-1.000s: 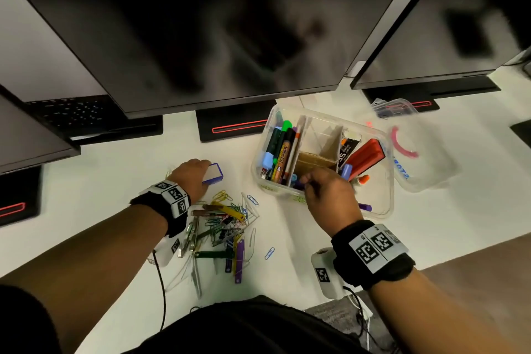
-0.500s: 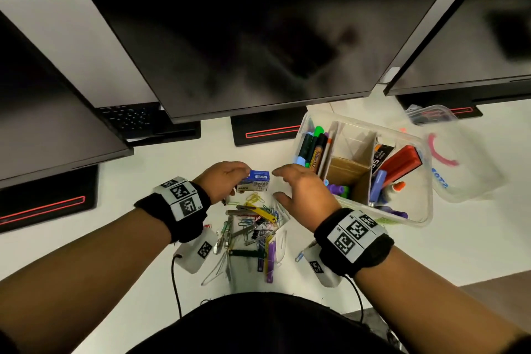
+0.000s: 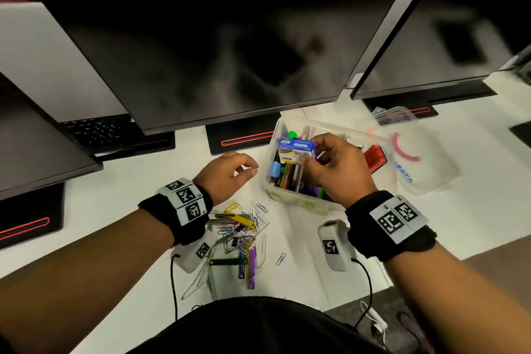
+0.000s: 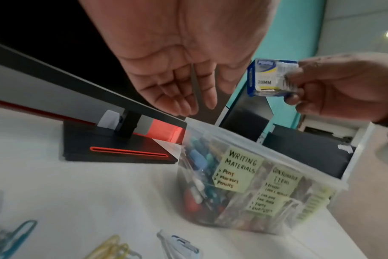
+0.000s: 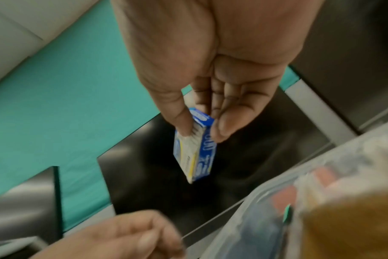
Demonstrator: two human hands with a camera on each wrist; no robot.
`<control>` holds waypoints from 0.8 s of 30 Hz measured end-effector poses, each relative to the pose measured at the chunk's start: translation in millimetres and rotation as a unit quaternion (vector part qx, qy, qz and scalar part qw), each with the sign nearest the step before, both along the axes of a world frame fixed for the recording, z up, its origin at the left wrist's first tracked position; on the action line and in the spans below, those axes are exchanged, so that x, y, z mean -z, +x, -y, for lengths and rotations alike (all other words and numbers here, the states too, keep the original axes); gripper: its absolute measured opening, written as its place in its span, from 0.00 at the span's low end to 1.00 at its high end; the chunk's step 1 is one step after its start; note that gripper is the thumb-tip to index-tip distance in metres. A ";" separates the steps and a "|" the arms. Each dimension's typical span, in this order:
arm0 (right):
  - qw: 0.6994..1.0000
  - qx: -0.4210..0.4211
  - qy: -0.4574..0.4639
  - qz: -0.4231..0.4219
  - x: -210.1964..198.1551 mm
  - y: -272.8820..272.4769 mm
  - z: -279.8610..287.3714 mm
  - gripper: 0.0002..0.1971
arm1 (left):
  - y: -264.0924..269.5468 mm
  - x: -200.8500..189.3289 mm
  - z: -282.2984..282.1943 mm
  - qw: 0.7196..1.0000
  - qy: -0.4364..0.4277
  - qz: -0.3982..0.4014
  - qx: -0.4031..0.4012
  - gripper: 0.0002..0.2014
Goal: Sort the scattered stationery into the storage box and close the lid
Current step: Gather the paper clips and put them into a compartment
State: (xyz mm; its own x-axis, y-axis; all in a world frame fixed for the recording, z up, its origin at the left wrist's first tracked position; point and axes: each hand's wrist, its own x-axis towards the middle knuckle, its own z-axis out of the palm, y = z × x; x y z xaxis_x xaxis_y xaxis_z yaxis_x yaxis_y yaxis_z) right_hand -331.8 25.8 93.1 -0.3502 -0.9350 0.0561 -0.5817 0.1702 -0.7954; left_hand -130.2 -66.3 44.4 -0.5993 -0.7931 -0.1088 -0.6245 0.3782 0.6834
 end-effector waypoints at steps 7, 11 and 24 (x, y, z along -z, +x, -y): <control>0.965 0.066 0.078 -0.242 -14.9 -89.4 -0.1 0.11 | -13.8 7.2 -3.0 0.991 -0.063 0.081 0.089 0.15; 0.931 0.039 0.188 -0.311 0.3 -114.8 9.7 0.13 | -16.2 8.5 -4.9 0.991 -0.078 0.080 0.074 0.13; 0.856 -0.062 0.351 -0.376 14.9 -101.1 40.6 0.15 | -19.6 4.0 -8.4 0.993 -0.045 0.092 0.052 0.14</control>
State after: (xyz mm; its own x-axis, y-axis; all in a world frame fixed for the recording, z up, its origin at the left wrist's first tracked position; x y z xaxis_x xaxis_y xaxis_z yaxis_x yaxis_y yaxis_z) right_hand -432.9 -14.8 78.2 -0.3570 -0.8582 -0.3687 -0.9323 0.3520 0.0835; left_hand -149.8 -57.9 40.3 -0.6544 -0.7401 -0.1550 -0.6906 0.5014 0.5212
